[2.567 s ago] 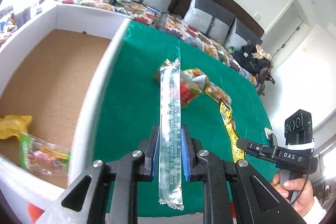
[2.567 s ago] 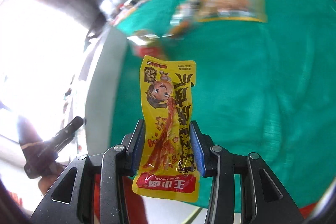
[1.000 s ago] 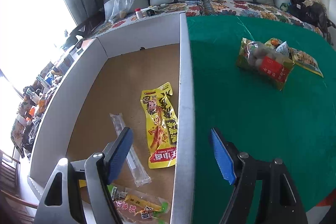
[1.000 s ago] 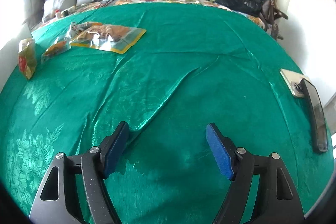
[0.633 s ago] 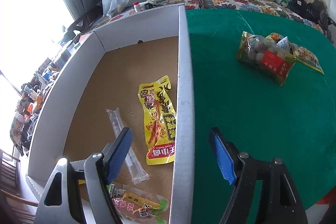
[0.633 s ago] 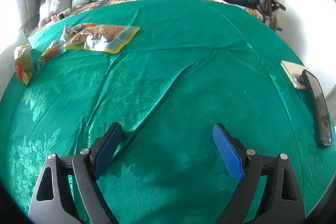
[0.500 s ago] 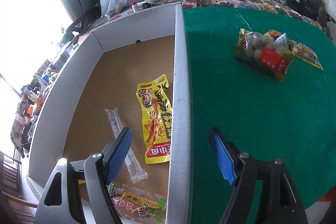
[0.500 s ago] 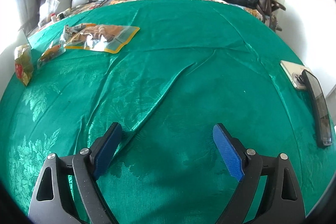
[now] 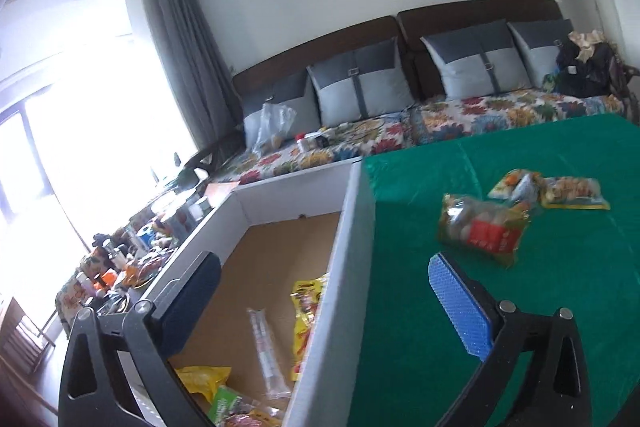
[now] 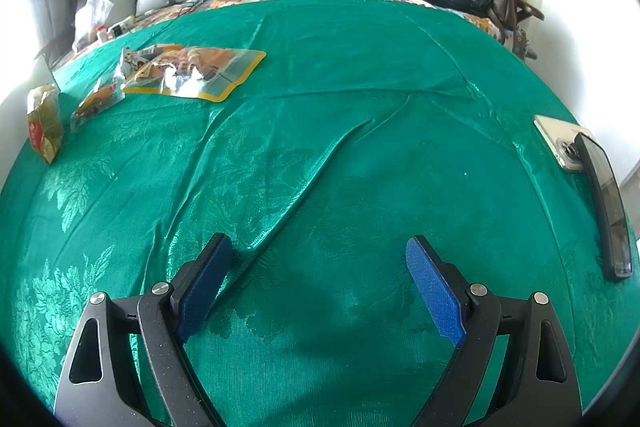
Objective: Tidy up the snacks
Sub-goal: 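Withdraw both open grippers from the box, then move the left gripper to the gold-ended nut bag and grasp it, then lift the gold-ended nut bag off the sheet with the left gripper, then hold the nut bag in the left gripper while the right moves toward the peanut pack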
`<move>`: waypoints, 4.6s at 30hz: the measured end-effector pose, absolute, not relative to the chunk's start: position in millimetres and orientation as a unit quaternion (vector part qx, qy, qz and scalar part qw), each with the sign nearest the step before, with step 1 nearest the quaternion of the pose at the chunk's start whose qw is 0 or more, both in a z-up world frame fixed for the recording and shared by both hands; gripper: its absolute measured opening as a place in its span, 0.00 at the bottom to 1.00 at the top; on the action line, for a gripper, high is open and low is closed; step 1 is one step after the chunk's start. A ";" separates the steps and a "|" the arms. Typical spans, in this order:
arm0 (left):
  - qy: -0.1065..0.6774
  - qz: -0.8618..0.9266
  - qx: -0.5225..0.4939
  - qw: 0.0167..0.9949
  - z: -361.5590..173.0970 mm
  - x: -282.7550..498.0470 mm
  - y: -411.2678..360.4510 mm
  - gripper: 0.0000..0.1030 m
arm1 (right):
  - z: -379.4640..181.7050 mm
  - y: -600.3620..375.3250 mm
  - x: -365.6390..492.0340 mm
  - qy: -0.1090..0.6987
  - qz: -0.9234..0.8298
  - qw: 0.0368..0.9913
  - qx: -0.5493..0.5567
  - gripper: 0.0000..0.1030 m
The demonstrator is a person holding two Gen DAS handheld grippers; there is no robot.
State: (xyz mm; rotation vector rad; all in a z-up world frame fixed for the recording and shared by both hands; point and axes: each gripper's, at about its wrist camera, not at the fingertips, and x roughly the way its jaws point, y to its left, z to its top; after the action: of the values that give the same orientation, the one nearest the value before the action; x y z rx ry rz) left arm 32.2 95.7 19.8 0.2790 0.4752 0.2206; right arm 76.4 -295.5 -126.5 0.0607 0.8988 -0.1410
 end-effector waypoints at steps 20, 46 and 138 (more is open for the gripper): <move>0.453 -0.021 0.026 0.891 -136.2 91.9 2.3 1.00 | -126.8 -295.5 75.4 0.434 -0.068 0.898 0.030 0.88; 0.497 0.020 -0.015 0.868 -68.9 260.7 9.9 0.68 | -129.4 -296.4 73.6 0.433 -0.066 0.898 0.032 0.89; 0.457 -0.040 0.015 0.888 -137.8 148.8 56.0 1.00 | -131.2 -293.9 71.1 0.432 -0.069 0.899 0.032 0.90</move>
State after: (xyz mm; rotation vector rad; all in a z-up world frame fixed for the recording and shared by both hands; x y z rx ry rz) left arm 148.8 56.0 -137.8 0.0311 0.9502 -0.0823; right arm 71.1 -293.9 -131.2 0.0669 0.8936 -0.1424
